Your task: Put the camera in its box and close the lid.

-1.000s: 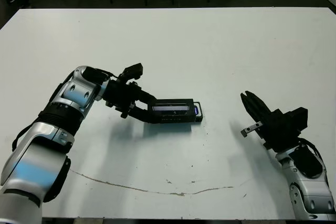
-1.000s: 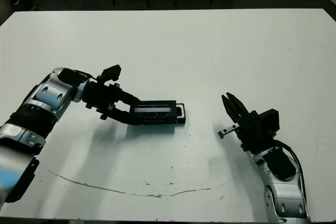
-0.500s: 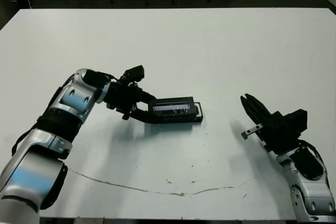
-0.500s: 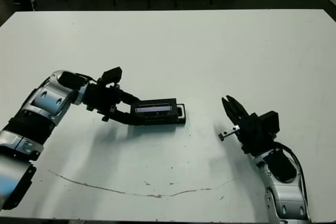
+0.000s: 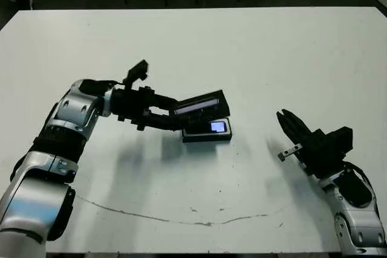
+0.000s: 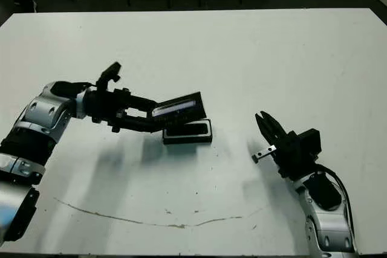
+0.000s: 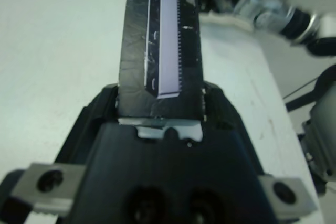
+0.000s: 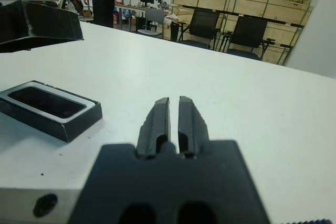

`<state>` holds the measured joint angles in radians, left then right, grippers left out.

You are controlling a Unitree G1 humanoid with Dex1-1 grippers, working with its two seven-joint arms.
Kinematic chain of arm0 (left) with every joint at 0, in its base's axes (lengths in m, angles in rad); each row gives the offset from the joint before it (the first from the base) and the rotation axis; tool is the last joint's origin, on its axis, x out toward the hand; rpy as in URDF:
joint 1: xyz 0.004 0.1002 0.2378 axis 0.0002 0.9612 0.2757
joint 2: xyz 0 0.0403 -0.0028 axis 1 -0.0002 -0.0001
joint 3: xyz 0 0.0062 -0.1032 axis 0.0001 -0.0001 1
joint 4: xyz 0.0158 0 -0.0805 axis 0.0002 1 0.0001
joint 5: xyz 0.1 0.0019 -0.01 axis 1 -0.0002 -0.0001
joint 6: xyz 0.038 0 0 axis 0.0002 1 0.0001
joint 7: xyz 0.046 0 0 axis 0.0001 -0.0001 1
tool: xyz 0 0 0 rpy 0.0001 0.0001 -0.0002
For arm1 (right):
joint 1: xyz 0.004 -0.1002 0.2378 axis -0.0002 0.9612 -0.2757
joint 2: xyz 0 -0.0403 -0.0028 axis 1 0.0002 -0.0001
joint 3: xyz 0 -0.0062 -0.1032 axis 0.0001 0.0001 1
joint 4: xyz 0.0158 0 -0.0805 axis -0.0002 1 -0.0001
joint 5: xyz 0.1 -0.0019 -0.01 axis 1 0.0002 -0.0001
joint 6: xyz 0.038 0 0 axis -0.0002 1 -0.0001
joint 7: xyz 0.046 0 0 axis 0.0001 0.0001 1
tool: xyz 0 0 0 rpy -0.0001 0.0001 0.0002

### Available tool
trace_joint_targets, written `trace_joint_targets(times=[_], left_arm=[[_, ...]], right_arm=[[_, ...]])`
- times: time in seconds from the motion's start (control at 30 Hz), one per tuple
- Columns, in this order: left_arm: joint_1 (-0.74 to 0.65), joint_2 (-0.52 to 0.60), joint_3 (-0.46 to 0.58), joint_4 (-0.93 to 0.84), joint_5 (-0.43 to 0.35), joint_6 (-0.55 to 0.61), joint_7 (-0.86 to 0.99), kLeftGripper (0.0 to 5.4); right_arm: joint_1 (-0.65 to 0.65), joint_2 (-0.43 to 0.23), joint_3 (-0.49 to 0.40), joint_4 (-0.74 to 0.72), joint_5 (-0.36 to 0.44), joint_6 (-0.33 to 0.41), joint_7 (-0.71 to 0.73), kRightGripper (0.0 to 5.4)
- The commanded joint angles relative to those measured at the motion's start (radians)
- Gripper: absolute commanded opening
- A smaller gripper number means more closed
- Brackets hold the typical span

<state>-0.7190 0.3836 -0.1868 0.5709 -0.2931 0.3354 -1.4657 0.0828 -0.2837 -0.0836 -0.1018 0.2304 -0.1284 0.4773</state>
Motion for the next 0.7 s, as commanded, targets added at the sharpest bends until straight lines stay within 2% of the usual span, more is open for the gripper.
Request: trace_joint_targets(times=[0.03,0.2,0.43,0.7], left_arm=[[-0.015,0.005,0.010,0.026,0.015,-0.028,0.012,2.66],[-0.041,0.008,0.005,0.056,0.027,-0.010,0.028,2.66],[-0.051,-0.022,-0.008,0.122,0.051,-0.081,0.019,2.66],[-0.069,-0.068,-0.015,0.185,0.083,-0.072,0.045,2.66]], right_arm=[[0.011,-0.010,0.002,0.001,-0.010,0.018,-0.005,0.00],[0.009,-0.007,0.003,0.012,-0.011,0.003,-0.001,0.00],[0.010,-0.010,0.004,0.007,-0.004,0.014,0.004,0.00],[0.005,-0.005,0.005,0.029,-0.010,-0.009,0.005,0.00]])
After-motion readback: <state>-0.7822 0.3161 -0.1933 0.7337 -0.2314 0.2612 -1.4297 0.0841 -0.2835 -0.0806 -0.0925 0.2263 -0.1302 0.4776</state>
